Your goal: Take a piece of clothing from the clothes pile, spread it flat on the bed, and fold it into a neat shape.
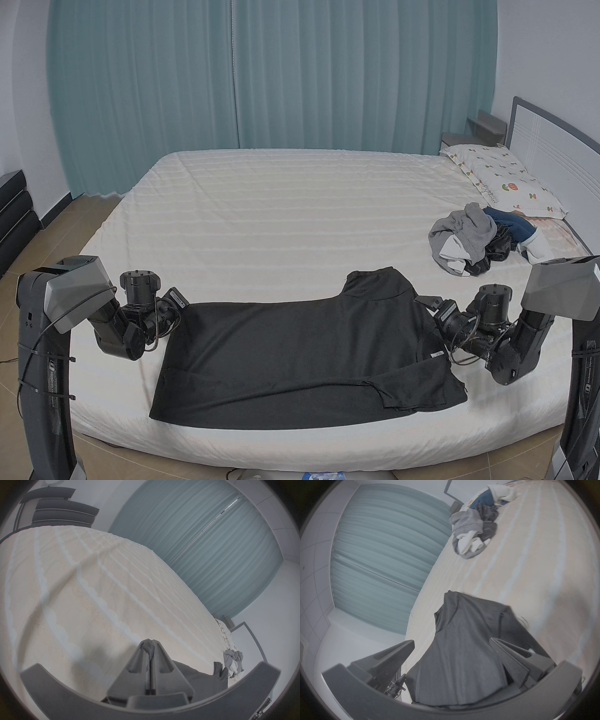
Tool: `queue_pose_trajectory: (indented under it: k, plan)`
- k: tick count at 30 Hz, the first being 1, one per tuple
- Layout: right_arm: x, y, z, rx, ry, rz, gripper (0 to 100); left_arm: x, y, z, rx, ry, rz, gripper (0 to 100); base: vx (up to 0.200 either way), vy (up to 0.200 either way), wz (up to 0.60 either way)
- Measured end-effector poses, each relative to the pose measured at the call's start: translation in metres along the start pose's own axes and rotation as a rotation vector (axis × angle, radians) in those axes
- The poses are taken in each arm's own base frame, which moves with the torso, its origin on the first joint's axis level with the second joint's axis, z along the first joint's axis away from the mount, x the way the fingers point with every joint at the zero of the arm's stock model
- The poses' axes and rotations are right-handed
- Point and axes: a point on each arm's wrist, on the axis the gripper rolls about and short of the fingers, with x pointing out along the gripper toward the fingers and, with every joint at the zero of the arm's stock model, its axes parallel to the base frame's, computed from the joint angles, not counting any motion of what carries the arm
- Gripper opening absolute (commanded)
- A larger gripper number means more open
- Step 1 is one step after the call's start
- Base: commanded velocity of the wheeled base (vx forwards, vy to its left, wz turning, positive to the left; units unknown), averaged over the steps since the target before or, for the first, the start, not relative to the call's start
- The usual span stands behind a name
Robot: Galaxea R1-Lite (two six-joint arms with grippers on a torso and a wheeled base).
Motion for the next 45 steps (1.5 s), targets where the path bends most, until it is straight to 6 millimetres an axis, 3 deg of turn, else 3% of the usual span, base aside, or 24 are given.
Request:
queue_pose_trajectory:
  k: [9, 17, 30, 37, 38, 45]
  plan:
    - [0.060, 0.032, 0.031, -0.153, -0.039, 0.052, 100, 0.000, 0.001, 0.002, -0.078, -0.006, -0.003, 0, 0.000, 0.000, 0.00]
    - [0.107, 0.010, 0.051, -0.338, -0.028, 0.035, 100, -0.001, 0.004, 0.003, -0.125, -0.008, 0.005, 0, 0.000, 0.000, 0.00]
    - [0.139, -0.013, 0.052, -0.368, -0.066, 0.101, 100, -0.003, 0.016, 0.010, -0.154, -0.011, 0.024, 0, 0.000, 0.000, 0.00]
    - [0.144, -0.021, 0.046, -0.370, -0.059, 0.107, 100, -0.003, 0.016, 0.010, -0.155, -0.010, 0.024, 0, 0.000, 0.000, 0.00]
    - [0.144, -0.021, 0.046, -0.370, -0.058, 0.111, 0, -0.003, 0.016, 0.010, -0.155, -0.010, 0.024, 0, 0.000, 0.000, 0.00]
    - [0.143, -0.024, 0.045, -0.370, -0.052, 0.132, 0, -0.002, 0.015, 0.011, -0.154, -0.015, 0.019, 0, 0.000, 0.000, 0.00]
